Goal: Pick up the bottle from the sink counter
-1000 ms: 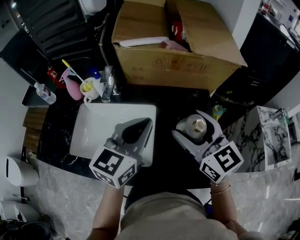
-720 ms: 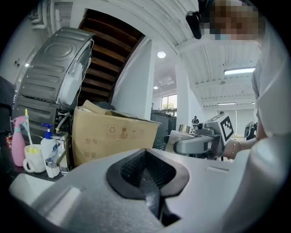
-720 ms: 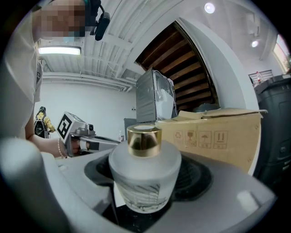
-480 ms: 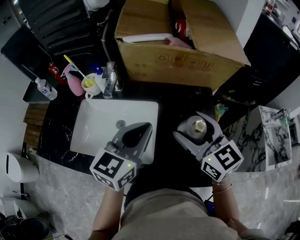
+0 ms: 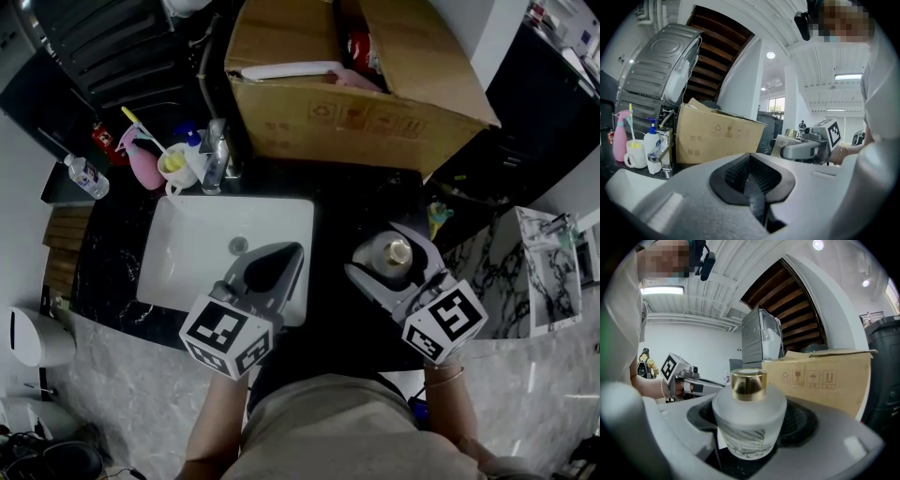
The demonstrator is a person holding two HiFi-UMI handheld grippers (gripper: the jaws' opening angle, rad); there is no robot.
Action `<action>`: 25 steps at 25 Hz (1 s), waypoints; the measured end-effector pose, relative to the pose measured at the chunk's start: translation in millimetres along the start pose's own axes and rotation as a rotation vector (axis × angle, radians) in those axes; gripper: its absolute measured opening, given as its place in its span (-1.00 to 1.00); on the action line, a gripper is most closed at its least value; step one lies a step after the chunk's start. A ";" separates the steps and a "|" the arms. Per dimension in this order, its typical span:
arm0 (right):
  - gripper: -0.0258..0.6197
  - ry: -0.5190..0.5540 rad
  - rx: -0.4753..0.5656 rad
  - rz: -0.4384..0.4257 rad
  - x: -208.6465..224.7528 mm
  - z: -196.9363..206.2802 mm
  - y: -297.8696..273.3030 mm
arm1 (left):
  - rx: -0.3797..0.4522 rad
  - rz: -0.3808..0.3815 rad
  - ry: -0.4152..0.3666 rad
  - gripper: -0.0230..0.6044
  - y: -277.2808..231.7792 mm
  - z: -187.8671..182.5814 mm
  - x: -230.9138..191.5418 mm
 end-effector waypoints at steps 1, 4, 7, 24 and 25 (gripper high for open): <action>0.12 0.003 0.000 0.005 -0.1 -0.4 0.2 | 0.001 0.007 0.008 -0.91 -1.1 0.7 0.0; 0.12 0.000 0.003 0.014 0.0 -0.9 0.4 | 0.011 0.015 0.024 -0.91 -2.4 2.2 0.2; 0.12 0.007 0.000 0.023 0.7 -2.7 0.2 | 0.011 0.017 0.018 -0.91 -2.8 1.8 0.2; 0.12 -0.005 0.017 0.045 0.0 -4.5 -0.4 | 0.011 0.019 -0.005 -0.91 -0.7 1.8 3.5; 0.12 -0.005 0.015 0.045 0.1 -4.5 -0.2 | 0.012 0.019 -0.006 -0.91 -0.4 1.5 3.6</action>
Point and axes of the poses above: the fingertips, and each gripper's own axes: y backward along the fingers, x to its right, z out of its underside, the point moved 10 cm from there along y, backward along the fingers, and after that the axes turned 1 degree about -y, right-handed, at the moved point
